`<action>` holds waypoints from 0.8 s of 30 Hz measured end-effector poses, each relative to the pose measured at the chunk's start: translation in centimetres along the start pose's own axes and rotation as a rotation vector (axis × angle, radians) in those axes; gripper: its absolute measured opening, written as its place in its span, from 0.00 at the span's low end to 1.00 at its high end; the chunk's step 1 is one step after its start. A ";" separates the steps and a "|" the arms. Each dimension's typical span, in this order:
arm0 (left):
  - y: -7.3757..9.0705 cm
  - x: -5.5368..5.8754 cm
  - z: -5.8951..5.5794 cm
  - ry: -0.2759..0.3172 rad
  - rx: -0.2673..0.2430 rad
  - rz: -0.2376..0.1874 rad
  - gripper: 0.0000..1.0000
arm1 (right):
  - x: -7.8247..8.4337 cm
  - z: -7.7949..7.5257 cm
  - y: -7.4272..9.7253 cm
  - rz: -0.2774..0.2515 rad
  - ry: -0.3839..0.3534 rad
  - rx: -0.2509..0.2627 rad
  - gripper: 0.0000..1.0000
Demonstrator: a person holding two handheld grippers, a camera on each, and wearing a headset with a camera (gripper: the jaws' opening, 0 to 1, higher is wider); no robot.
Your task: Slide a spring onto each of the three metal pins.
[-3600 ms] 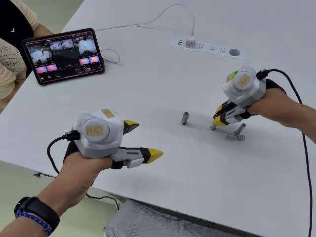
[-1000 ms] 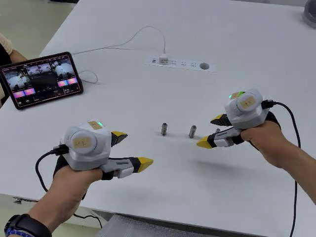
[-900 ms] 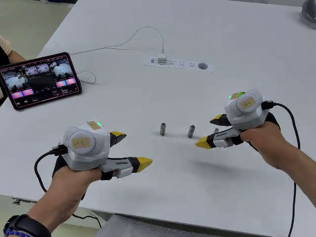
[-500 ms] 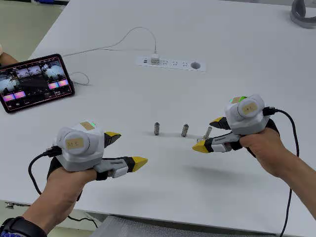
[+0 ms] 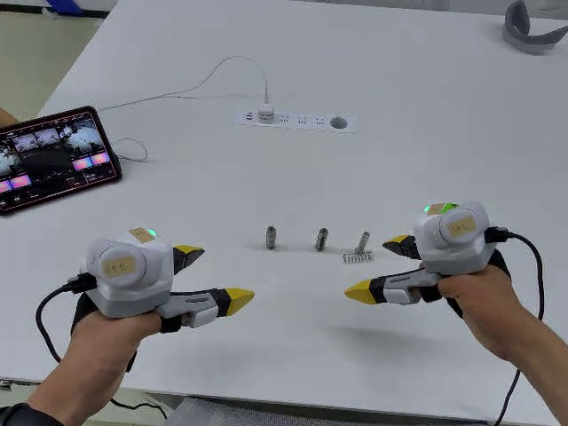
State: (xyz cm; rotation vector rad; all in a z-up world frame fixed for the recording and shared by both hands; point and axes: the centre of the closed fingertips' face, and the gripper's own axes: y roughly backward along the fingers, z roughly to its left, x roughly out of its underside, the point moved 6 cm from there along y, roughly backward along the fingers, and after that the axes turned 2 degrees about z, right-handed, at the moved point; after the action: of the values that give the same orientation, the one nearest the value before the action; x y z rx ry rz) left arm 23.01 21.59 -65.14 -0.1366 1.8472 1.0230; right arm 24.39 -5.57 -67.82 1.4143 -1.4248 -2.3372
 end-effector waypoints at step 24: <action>-2.8 -0.7 -2.4 -0.039 0.075 0.034 0.70 | 4.1 0.3 1.9 0.024 -0.080 0.039 0.87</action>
State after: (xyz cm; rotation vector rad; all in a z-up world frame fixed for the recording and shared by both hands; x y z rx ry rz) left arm 23.05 17.94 -65.83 -0.0402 1.8551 0.9713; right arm 21.12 -8.38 -69.11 1.3186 -1.5065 -2.3902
